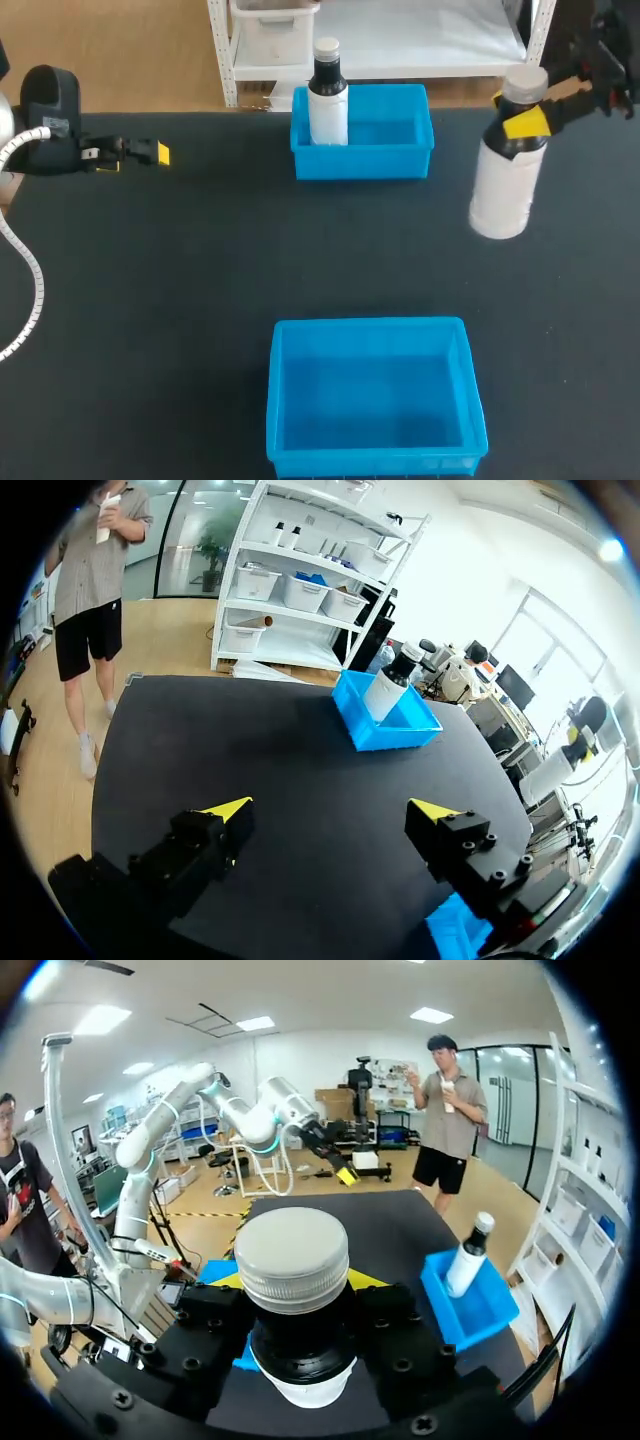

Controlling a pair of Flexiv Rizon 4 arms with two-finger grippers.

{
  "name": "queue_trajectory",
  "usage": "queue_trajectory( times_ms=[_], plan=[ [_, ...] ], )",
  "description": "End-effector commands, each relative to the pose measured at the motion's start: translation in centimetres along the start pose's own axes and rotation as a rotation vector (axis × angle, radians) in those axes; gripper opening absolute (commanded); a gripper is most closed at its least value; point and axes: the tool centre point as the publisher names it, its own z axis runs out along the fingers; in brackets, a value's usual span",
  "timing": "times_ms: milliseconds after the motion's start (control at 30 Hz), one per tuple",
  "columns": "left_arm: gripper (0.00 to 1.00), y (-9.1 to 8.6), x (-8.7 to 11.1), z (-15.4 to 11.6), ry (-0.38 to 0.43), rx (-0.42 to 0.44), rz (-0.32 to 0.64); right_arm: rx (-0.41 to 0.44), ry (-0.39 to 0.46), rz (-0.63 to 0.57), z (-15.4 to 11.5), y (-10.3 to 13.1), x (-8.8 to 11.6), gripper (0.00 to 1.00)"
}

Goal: Pick up the bottle, and place it in the far bin if it is heavy, or in the near bin if it is light.

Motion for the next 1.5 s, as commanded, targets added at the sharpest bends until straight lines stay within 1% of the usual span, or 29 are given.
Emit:
queue_trajectory(
  times_ms=[33, 133, 333, 533, 700, 800, 900, 1100, 1333, 1500],
  plan=[
    [1.0, 0.0, 0.0, 0.0, 0.0, 0.0, 0.0, 0.077, -0.014, -0.042, 2.6, 3.0, -0.7, 0.0],
    [1.0, 0.0, 0.0, 0.0, 0.0, 0.0, 0.0, 0.027, -0.016, -0.067, 5.2, 4.4, -1.2, 0.0],
    [1.0, 0.0, 0.0, 0.0, 0.0, 0.0, 0.0, -0.078, 0.008, -0.13, 10.3, 7.6, -1.9, 0.0],
    [1.0, 0.0, 0.0, 0.0, 0.0, 0.0, 0.0, -0.197, 0.003, -0.164, 14.2, 10.6, -2.6, 0.0],
    [1.0, 0.0, 0.0, 0.0, 0.0, 0.0, 0.0, -0.298, 0.008, -0.18, 17.3, 12.9, -2.1, 0.0],
    [1.0, 0.0, 0.0, 0.0, 0.0, 0.0, 0.0, -0.343, 0.004, -0.191, 18.8, 14.0, -1.7, 0.0],
    [1.0, 0.0, 0.0, 0.0, 0.0, 0.0, 0.0, -0.373, -0.004, -0.203, 19.9, 14.6, -1.3, 0.0],
    [1.0, 0.0, 0.0, 0.0, 0.0, 0.0, 0.0, -0.411, -0.024, -0.198, 21.5, 15.0, -0.3, 0.0],
    [1.0, 0.0, 0.0, 0.0, 0.0, 0.0, 0.0, -0.432, -0.042, -0.178, 22.2, 15.1, 0.7, 0.0],
    [1.0, 0.0, 0.0, 0.0, 0.0, 0.0, 0.0, -0.442, -0.05, -0.16, 22.5, 14.9, 2.0, 0.0]
  ],
)
